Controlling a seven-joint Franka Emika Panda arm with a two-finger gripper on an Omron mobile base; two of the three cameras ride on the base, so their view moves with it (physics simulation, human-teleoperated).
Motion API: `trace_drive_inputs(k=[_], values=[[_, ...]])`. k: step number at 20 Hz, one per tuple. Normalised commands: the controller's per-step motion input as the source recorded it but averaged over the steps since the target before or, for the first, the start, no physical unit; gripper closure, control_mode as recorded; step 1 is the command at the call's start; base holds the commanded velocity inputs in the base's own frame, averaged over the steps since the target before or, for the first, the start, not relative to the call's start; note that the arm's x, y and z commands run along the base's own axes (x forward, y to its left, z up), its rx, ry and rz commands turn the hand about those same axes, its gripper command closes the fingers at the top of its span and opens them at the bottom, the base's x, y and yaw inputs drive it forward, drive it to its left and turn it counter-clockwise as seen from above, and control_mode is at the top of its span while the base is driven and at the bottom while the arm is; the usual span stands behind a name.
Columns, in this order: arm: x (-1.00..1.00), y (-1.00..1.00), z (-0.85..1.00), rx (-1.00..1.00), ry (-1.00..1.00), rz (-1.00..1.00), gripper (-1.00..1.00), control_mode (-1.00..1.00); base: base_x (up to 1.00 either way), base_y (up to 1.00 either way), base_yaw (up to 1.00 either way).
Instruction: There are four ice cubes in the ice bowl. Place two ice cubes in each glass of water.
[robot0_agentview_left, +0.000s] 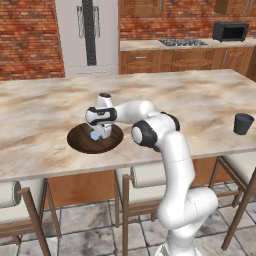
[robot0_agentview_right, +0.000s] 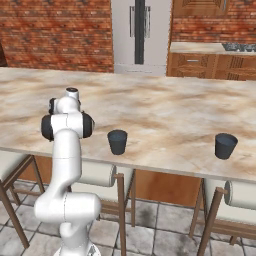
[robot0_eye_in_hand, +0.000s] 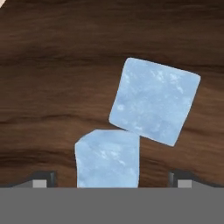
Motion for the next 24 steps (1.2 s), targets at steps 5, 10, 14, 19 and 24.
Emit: trace_drive_inputs(k=[5, 10, 14, 19, 24], values=[[0.00, 0.00, -0.09, 0.00, 0.00, 0.00, -1.00, -1.00, 0.00, 0.00, 0.00], [0.00, 0.00, -0.21, 0.00, 0.00, 0.00, -1.00, -1.00, 0.00, 0.00, 0.00], [0.00, 0.00, -0.16, 0.00, 0.00, 0.00, -1.00, -1.00, 0.00, 0.00, 0.00], [0.00, 0.00, -0.08, 0.00, 0.00, 0.00, 1.00, -1.00, 0.00, 0.00, 0.00], [0.00, 0.00, -0.09, 0.00, 0.00, 0.00, 1.00, -1.00, 0.00, 0.00, 0.00]])
